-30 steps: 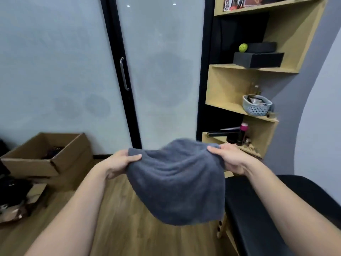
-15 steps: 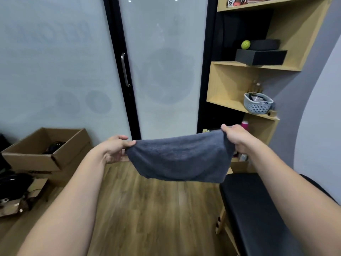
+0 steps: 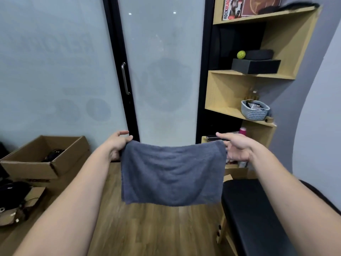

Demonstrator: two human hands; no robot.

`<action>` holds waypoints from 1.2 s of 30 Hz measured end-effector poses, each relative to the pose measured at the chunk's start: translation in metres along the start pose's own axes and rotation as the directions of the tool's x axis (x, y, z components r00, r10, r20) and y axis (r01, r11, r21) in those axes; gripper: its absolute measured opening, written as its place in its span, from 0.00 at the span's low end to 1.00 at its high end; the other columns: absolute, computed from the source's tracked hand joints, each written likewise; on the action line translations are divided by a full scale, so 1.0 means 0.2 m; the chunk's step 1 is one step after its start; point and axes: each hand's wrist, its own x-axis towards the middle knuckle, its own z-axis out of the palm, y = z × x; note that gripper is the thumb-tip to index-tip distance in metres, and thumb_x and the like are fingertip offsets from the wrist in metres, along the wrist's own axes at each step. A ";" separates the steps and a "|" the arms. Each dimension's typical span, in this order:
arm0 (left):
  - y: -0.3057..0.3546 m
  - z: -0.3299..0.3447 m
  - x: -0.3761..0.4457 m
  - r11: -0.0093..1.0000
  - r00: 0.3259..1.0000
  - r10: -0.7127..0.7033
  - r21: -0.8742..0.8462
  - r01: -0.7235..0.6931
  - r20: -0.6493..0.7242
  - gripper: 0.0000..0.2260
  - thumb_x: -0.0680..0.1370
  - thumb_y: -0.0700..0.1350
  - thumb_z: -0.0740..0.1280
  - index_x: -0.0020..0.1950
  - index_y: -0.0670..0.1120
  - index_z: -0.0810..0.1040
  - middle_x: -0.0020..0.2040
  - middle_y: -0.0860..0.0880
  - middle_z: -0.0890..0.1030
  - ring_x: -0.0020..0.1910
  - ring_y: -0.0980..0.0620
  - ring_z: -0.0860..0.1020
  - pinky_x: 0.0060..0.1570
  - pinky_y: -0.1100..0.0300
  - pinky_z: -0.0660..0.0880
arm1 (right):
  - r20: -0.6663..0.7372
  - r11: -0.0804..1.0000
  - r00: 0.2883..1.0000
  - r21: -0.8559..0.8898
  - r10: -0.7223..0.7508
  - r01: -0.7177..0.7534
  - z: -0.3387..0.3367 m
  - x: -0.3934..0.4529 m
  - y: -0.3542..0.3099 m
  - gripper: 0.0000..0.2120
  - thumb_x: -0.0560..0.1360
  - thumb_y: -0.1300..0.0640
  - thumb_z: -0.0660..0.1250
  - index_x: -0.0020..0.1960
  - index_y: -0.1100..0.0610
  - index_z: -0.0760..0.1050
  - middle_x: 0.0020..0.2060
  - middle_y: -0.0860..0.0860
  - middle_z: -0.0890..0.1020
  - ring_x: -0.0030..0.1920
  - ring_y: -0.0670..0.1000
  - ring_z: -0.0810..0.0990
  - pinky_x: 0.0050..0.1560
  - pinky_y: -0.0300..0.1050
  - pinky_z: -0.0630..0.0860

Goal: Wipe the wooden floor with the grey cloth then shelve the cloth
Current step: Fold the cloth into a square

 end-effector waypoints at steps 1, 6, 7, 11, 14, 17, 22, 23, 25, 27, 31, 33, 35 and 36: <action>0.02 -0.01 0.01 0.999 1.000 0.008 -0.046 -0.008 -0.010 0.19 0.83 0.40 0.65 0.73 0.46 0.68 0.44 0.45 0.79 0.38 0.49 0.78 0.37 0.55 0.76 | -0.009 0.996 0.999 0.068 -0.052 0.053 -0.01 0.00 -0.03 0.32 0.81 0.64 0.65 0.81 0.56 0.57 0.70 0.68 0.72 0.58 0.61 0.79 0.51 0.54 0.78; 0.25 -0.06 -0.01 0.898 0.949 0.235 -0.422 -0.129 0.209 0.41 0.80 0.34 0.66 0.79 0.64 0.46 0.61 0.45 0.79 0.51 0.47 0.84 0.45 0.39 0.80 | -0.218 0.876 0.849 -0.076 -0.481 0.476 0.01 0.01 -0.28 0.37 0.77 0.73 0.64 0.77 0.42 0.59 0.59 0.58 0.73 0.55 0.53 0.79 0.51 0.47 0.81; 0.26 -0.06 -0.03 0.911 0.934 0.267 -0.379 -0.164 0.236 0.44 0.78 0.31 0.65 0.78 0.68 0.47 0.63 0.43 0.78 0.54 0.45 0.84 0.47 0.37 0.80 | -0.240 0.858 0.825 -0.104 -0.512 0.503 0.02 0.00 -0.31 0.37 0.77 0.73 0.64 0.74 0.41 0.61 0.58 0.58 0.73 0.55 0.54 0.79 0.56 0.52 0.81; 0.23 0.04 -0.07 0.962 0.942 0.250 -0.165 -0.216 0.225 0.41 0.76 0.23 0.63 0.77 0.62 0.61 0.51 0.39 0.80 0.46 0.48 0.84 0.47 0.53 0.82 | -0.281 0.741 0.710 -0.452 -0.646 0.496 0.04 0.02 -0.31 0.29 0.78 0.67 0.67 0.71 0.42 0.66 0.54 0.53 0.75 0.55 0.57 0.78 0.57 0.55 0.79; 0.25 0.01 -0.03 0.920 0.955 0.296 0.258 -0.295 0.039 0.34 0.75 0.31 0.71 0.76 0.53 0.67 0.47 0.42 0.79 0.46 0.47 0.81 0.50 0.54 0.80 | -0.166 0.454 0.566 -0.787 -0.808 0.417 0.02 0.01 -0.31 0.21 0.80 0.61 0.66 0.70 0.48 0.69 0.51 0.52 0.76 0.50 0.54 0.74 0.52 0.45 0.69; 0.31 -0.03 -0.02 0.758 0.906 0.420 0.568 -0.321 -0.049 0.22 0.75 0.42 0.75 0.68 0.50 0.76 0.40 0.48 0.77 0.37 0.51 0.76 0.38 0.58 0.73 | -0.024 0.226 0.559 -0.928 -0.829 0.296 0.00 -0.01 -0.30 0.11 0.82 0.57 0.62 0.64 0.49 0.68 0.48 0.55 0.80 0.46 0.58 0.77 0.47 0.48 0.70; 0.41 -0.06 -0.03 0.628 0.809 0.587 0.640 -0.442 -0.017 0.06 0.78 0.48 0.71 0.41 0.54 0.80 0.41 0.54 0.82 0.44 0.50 0.80 0.40 0.59 0.73 | -0.157 0.376 0.580 -0.883 -0.800 0.280 0.05 -0.03 -0.35 0.02 0.84 0.57 0.59 0.55 0.54 0.69 0.50 0.54 0.78 0.49 0.56 0.76 0.50 0.50 0.72; 0.42 -0.07 -0.03 0.641 0.809 0.587 0.619 -0.455 -0.013 0.06 0.79 0.48 0.70 0.42 0.54 0.81 0.41 0.55 0.82 0.45 0.50 0.80 0.43 0.58 0.75 | -0.213 0.454 0.590 -0.841 -0.779 0.296 0.05 -0.04 -0.37 0.03 0.83 0.57 0.59 0.54 0.55 0.71 0.51 0.54 0.78 0.49 0.54 0.74 0.48 0.47 0.71; 0.44 -0.10 -0.04 0.702 0.829 0.559 0.537 -0.469 -0.006 0.04 0.81 0.47 0.68 0.48 0.51 0.82 0.45 0.50 0.83 0.48 0.49 0.80 0.53 0.53 0.78 | -0.279 0.654 0.681 -0.653 -0.677 0.381 0.06 -0.07 -0.40 0.05 0.84 0.59 0.61 0.53 0.56 0.75 0.49 0.54 0.77 0.44 0.52 0.74 0.41 0.45 0.70; 0.45 -0.12 -0.03 0.764 0.853 0.522 0.451 -0.462 -0.011 0.06 0.83 0.45 0.65 0.53 0.48 0.82 0.49 0.45 0.83 0.50 0.47 0.79 0.57 0.47 0.79 | -0.205 0.819 0.831 -0.398 -0.518 0.413 0.05 -0.12 -0.44 0.07 0.84 0.62 0.60 0.57 0.58 0.77 0.48 0.54 0.77 0.41 0.51 0.74 0.44 0.45 0.74; 0.47 -0.16 -0.05 0.884 0.901 0.428 0.177 -0.433 0.067 0.11 0.83 0.35 0.62 0.63 0.42 0.78 0.49 0.47 0.81 0.48 0.51 0.80 0.46 0.53 0.80 | -0.019 0.867 0.908 -0.305 -0.419 0.394 0.04 -0.17 -0.45 0.19 0.79 0.71 0.60 0.66 0.56 0.75 0.48 0.55 0.77 0.48 0.53 0.75 0.57 0.53 0.71; 0.47 -0.16 -0.05 0.896 0.901 0.411 0.121 -0.427 0.138 0.19 0.79 0.28 0.62 0.68 0.42 0.74 0.50 0.48 0.81 0.47 0.54 0.80 0.47 0.58 0.78 | -0.004 0.757 0.858 -0.473 -0.513 0.450 0.06 -0.17 -0.42 0.22 0.78 0.73 0.61 0.69 0.58 0.73 0.49 0.56 0.76 0.51 0.54 0.74 0.56 0.48 0.72; 0.46 -0.16 -0.06 0.857 0.883 0.447 0.212 -0.469 0.145 0.23 0.77 0.27 0.63 0.70 0.42 0.73 0.51 0.47 0.80 0.47 0.52 0.80 0.50 0.60 0.77 | 0.003 0.478 0.746 -0.766 -0.666 0.430 0.07 -0.17 -0.41 0.19 0.78 0.68 0.66 0.68 0.57 0.75 0.54 0.54 0.77 0.54 0.50 0.74 0.54 0.40 0.70; 0.46 -0.16 -0.06 0.821 0.867 0.480 0.282 -0.497 0.133 0.22 0.78 0.28 0.64 0.70 0.43 0.74 0.52 0.47 0.81 0.49 0.51 0.80 0.53 0.60 0.76 | 0.036 0.336 0.687 -0.853 -0.725 0.399 0.06 -0.17 -0.41 0.18 0.79 0.65 0.67 0.67 0.57 0.76 0.55 0.52 0.78 0.55 0.49 0.74 0.55 0.38 0.68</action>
